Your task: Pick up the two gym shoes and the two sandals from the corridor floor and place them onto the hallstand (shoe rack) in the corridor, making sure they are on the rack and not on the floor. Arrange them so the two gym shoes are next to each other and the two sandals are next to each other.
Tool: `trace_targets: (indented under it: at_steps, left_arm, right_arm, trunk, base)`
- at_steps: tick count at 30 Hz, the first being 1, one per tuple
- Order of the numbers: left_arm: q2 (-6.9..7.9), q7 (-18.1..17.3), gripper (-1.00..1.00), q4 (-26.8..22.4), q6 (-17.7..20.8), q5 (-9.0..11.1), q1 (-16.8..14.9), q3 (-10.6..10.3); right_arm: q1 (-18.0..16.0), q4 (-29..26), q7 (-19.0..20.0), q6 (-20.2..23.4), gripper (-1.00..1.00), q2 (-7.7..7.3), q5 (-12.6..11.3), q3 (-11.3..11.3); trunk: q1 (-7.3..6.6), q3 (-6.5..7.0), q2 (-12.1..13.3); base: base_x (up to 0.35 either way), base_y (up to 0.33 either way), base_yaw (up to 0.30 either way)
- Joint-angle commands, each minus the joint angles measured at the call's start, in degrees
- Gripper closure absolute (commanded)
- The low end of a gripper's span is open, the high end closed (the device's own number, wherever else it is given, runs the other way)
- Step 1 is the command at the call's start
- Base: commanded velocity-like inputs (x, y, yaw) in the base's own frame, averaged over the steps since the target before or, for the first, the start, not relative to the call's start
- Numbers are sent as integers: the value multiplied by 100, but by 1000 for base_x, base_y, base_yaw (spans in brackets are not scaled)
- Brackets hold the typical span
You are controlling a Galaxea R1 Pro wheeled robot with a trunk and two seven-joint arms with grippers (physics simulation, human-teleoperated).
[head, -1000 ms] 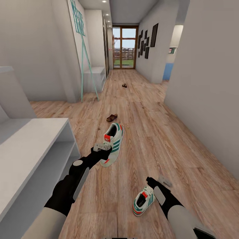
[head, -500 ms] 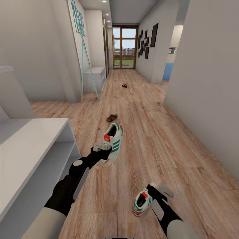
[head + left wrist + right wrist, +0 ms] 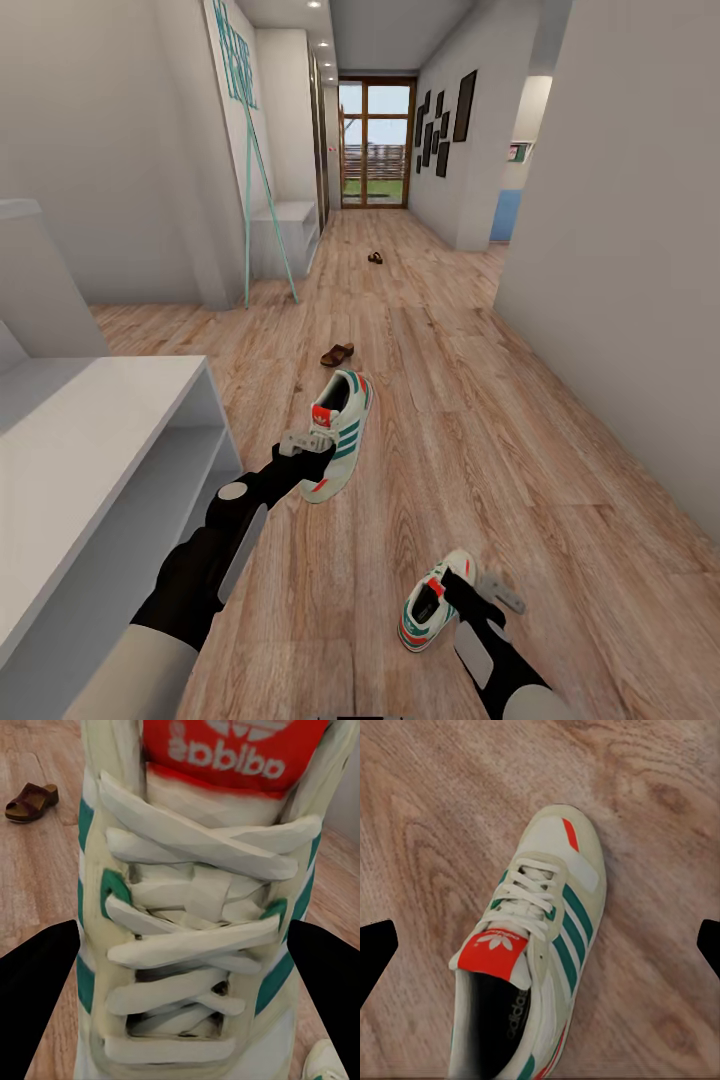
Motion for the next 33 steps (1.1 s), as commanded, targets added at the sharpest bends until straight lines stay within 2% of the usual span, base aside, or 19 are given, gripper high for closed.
trace_targets:
  at_steps: [1, 15, 33]
  left_arm:
    - [1, -1, 100, 0, -1, 1, 0, 0]
    - [6, -1, 100, 0, 7, 1, -4, 7]
    - [4, -9, 100, -8, 37, 1, -4, 14]
  right_arm:
    - [8, 1, 2, -5, -100, 5, 3, 2]
    - [23, 314, 35, -19, -100, 34, 36, 106]
    - [21, 378, 119, -17, -100, 32, 39, 155]
  trunk:
    - [0, 0, 0]
    - [0, 0, 0]
    - [0, 0, 0]
  base:
    - [0, 0, 0]
    - [0, 0, 0]
    - [0, 0, 0]
